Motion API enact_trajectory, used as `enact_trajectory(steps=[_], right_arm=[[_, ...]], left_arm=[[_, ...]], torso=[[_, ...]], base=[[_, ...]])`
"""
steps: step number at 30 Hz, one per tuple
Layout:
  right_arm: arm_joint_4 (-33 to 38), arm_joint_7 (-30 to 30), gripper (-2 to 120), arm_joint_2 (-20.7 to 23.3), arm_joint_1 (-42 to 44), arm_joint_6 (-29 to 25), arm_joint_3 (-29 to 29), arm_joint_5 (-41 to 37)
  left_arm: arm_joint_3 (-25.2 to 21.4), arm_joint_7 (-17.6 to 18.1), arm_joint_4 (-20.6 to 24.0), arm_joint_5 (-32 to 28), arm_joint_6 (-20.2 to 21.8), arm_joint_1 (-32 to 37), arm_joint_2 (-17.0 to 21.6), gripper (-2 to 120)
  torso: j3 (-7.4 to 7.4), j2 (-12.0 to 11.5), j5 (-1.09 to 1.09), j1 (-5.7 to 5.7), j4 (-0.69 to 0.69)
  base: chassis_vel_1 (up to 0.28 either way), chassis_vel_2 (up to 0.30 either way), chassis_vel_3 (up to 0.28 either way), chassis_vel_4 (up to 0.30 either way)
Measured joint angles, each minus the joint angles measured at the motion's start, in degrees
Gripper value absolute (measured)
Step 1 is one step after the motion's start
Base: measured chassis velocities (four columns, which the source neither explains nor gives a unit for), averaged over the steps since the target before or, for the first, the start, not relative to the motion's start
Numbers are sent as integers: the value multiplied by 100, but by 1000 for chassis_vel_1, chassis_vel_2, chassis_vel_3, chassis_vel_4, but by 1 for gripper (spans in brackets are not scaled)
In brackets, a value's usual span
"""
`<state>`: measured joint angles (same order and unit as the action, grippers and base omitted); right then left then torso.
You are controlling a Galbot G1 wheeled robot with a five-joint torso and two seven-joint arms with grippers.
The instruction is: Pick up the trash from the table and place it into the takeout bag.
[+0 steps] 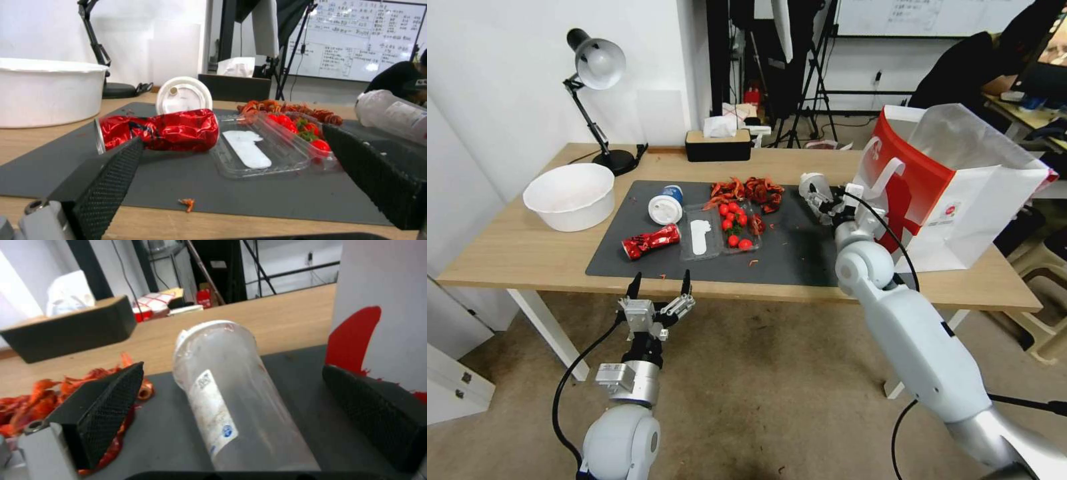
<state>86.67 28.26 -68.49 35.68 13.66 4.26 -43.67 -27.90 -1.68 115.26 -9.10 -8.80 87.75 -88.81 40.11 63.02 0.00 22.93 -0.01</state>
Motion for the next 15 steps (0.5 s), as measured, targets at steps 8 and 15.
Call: enact_trajectory(steps=[8, 15], right_arm=[[-240, 79, 100, -58, -143, 282, -64, -124], [-376, 169, 100, -103, -240, 482, -102, -286]], left_arm=[[3, 1, -83, -2, 0, -79, -9, 100], [3, 1, -93, -5, 0, -96, -8, 100]], torso=[[0, 0, 0, 0, 0], [-1, 0, 0, -1, 0]], base=[[0, 0, 0, 0], [0, 0, 0, 0]])
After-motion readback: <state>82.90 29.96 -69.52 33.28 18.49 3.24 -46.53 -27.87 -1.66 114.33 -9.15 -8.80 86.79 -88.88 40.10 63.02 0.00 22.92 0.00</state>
